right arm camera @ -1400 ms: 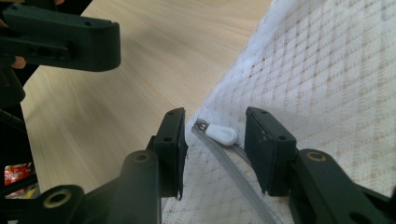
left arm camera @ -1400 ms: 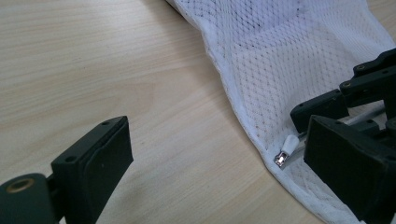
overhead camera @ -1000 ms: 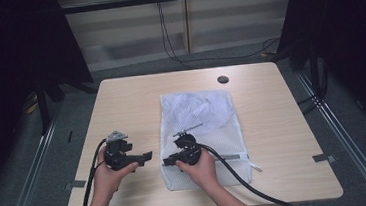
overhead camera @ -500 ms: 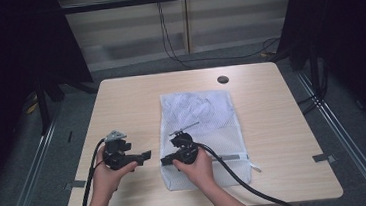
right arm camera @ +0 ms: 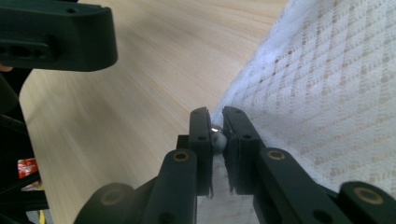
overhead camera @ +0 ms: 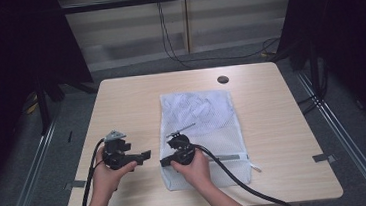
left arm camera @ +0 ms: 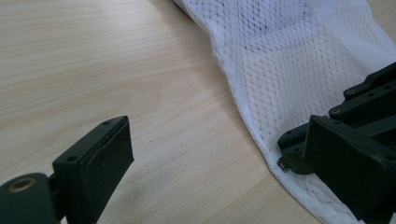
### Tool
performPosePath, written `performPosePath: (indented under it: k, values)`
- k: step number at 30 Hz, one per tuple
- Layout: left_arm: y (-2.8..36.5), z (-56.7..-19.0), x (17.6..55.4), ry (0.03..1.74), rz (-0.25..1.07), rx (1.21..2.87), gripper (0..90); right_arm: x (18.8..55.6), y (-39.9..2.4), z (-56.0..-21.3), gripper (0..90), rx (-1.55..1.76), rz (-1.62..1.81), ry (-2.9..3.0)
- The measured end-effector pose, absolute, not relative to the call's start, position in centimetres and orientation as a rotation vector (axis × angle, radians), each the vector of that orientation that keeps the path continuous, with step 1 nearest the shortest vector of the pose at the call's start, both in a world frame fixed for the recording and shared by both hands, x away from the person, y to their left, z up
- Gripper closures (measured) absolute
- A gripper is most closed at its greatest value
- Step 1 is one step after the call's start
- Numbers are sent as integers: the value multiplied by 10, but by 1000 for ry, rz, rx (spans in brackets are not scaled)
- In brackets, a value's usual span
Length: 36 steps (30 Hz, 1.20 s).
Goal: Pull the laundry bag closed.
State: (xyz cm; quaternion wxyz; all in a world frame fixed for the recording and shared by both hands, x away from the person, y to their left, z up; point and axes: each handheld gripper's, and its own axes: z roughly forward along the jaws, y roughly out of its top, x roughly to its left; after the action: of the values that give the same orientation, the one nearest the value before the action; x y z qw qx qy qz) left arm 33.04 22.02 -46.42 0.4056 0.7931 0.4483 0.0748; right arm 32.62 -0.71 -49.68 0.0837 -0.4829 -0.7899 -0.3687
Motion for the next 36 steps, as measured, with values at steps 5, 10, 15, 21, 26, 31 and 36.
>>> performPosePath:
  k: [5, 10, 15, 21, 26, 31, 36]
  values:
    - [219, -465, 330, 1136, 186, 2002, 80, 327, -7, -497, 846, -1460, -1078, -2353]
    - [218, -465, 330, 1125, 163, 2008, 81, 329, -10, -497, 863, -1464, -1076, -2304]
    - [218, -464, 328, 1110, 149, 2010, 85, 329, -12, -493, 865, -1474, -1089, -2289]
    - [215, -466, 327, 1099, 115, 2020, 85, 329, -18, -484, 867, -1478, -1143, -2273]
    - [216, -465, 327, 1101, 94, 1996, 87, 329, -25, -476, 867, -1490, -1171, -2269]
    - [213, -467, 326, 1095, 53, 1996, 87, 329, -30, -472, 867, -1493, -1195, -2261]
    - [211, -469, 325, 1082, 23, 2005, 87, 329, -33, -470, 867, -1496, -1198, -2249]
